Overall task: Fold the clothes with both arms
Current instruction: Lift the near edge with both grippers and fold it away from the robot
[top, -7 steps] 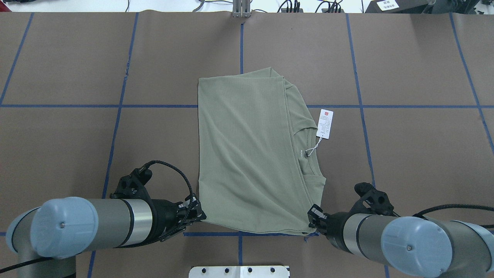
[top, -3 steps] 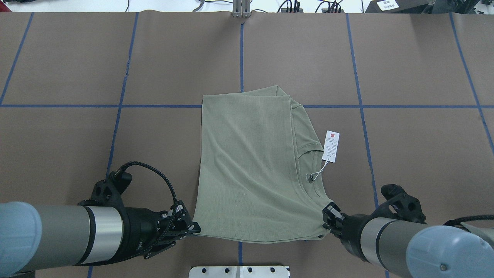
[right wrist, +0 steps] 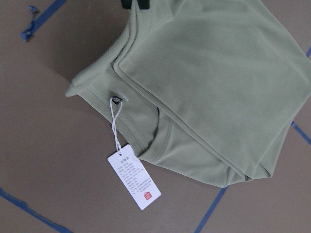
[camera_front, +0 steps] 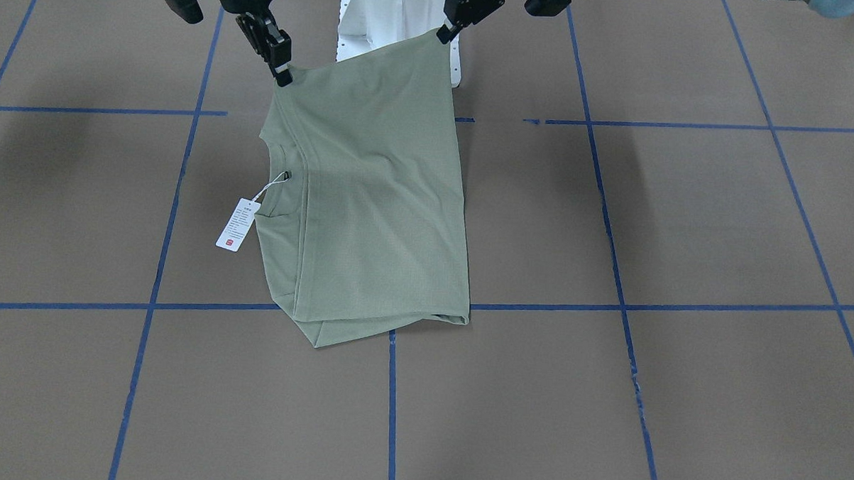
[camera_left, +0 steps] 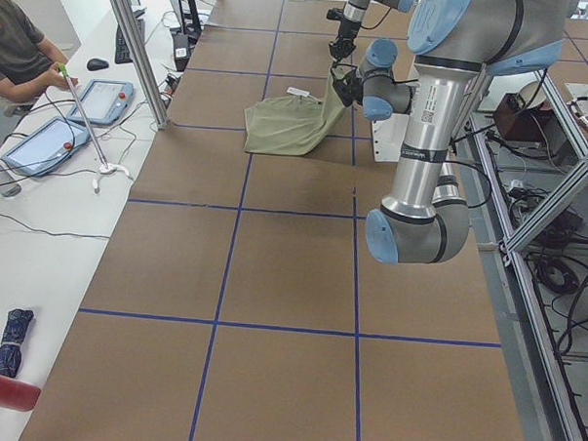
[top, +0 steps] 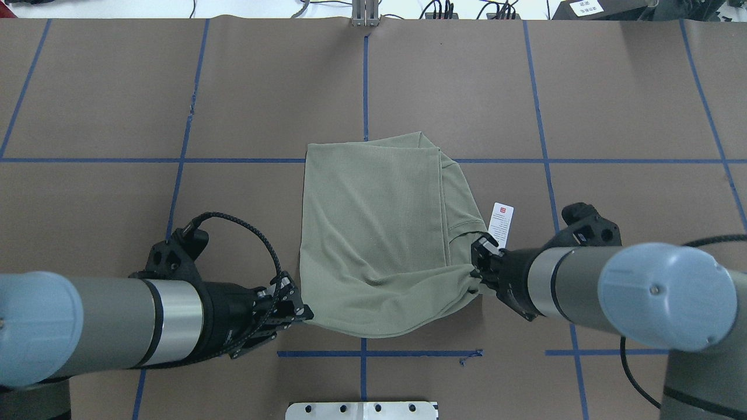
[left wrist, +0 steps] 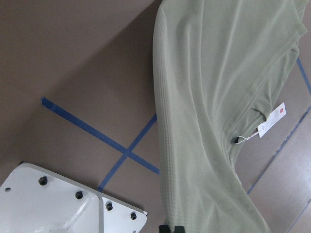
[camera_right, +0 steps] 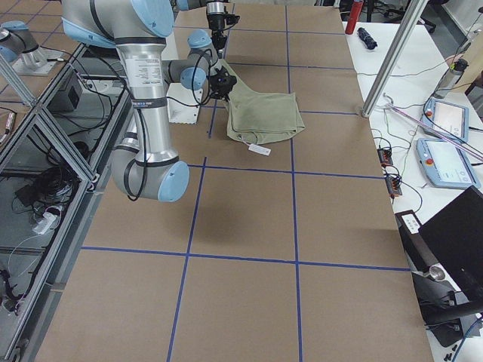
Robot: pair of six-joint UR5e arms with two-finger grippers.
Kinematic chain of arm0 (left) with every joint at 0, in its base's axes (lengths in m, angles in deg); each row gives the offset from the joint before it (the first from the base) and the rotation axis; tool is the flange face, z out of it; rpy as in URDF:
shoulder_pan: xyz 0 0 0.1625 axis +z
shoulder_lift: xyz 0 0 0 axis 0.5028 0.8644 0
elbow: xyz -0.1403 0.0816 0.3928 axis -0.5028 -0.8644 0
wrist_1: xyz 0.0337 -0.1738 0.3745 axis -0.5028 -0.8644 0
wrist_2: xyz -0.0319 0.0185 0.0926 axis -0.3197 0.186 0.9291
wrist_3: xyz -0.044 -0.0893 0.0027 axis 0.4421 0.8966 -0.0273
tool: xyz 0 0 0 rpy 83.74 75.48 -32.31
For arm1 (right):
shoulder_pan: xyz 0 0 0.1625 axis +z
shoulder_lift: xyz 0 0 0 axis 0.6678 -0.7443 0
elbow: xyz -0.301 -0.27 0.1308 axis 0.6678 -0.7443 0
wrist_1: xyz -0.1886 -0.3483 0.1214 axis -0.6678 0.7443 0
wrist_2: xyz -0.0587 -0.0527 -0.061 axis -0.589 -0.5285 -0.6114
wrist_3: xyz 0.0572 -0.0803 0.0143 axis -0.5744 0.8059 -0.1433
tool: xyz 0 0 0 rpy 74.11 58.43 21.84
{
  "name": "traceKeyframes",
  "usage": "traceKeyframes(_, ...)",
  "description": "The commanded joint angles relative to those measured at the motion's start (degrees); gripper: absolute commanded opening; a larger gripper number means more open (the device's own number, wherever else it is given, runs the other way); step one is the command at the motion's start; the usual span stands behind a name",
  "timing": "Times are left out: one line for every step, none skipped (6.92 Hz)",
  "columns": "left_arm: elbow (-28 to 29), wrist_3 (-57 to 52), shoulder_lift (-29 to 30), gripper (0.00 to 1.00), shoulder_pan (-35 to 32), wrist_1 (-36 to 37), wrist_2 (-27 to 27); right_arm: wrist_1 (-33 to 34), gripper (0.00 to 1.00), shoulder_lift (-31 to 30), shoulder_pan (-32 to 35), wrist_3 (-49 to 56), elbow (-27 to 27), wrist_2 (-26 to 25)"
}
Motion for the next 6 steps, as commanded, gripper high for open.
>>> traceKeyframes(7.18, -7.23, 5.04, 0.0, -8.02, 1.55, -0.21, -0.47, 0.0, 6.92, 8.48, 9.71, -9.8, 4.47)
traceKeyframes(13.05, -10.22, 7.85, 0.0, -11.63, 1.21, -0.21, -0.82, 0.0, 9.91, 10.6, 11.23, -15.33, 4.82)
traceKeyframes(18.94, -13.29, 10.48, 0.0, -14.36, 0.59, -0.12, -1.17, 0.0, 11.68, 12.45, 14.46, -19.47, 5.78)
traceKeyframes(24.65, -16.02, 12.69, 0.0, -16.83, -1.68, -0.04, -2.48, 0.0, 14.39, 14.03, 16.93, -25.17, 5.79)
traceKeyframes(31.23, -16.48, 13.14, 0.0, -18.42, -7.62, 0.05, -6.06, 0.0, 16.86, 15.53, 17.57, -32.01, 7.27)
traceKeyframes(38.78, -18.05, 15.32, 0.0, -20.44, -13.68, 0.05, -12.88, 0.0, 17.93, 17.02, 19.14, -38.0, 9.37)
